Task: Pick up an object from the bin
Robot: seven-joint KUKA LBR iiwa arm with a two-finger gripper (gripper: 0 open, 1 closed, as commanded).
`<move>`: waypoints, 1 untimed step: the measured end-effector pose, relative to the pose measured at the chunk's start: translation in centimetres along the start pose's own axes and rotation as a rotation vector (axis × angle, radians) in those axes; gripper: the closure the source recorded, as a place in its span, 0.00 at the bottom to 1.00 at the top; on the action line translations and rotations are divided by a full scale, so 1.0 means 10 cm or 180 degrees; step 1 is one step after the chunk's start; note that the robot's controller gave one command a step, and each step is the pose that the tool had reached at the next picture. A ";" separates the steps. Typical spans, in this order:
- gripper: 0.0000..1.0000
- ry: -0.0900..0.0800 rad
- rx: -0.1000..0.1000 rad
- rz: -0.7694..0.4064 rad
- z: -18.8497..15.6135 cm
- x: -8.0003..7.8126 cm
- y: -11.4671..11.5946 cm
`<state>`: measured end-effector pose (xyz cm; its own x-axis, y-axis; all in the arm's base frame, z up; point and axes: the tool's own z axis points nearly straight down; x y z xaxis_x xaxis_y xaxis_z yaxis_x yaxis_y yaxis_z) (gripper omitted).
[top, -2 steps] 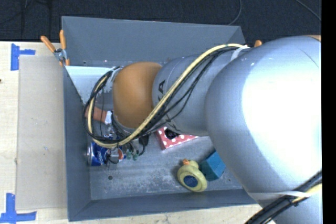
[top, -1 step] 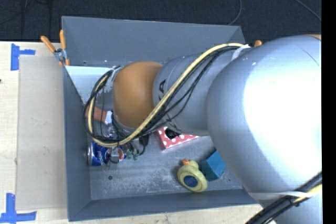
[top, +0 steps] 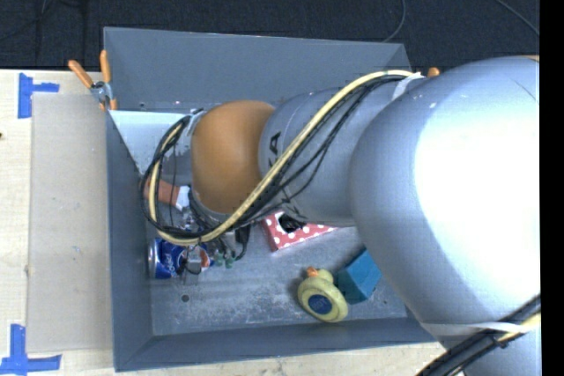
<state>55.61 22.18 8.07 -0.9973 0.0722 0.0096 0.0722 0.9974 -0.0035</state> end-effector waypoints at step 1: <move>1.00 0.0010 0.0005 0.0001 -0.28 0.01 -0.01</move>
Offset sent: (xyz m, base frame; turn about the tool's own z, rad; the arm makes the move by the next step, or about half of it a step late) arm -0.0001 0.0000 0.0234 0.0000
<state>55.51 22.14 10.89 -0.9973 0.0725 0.0127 0.0725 0.9974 -0.0049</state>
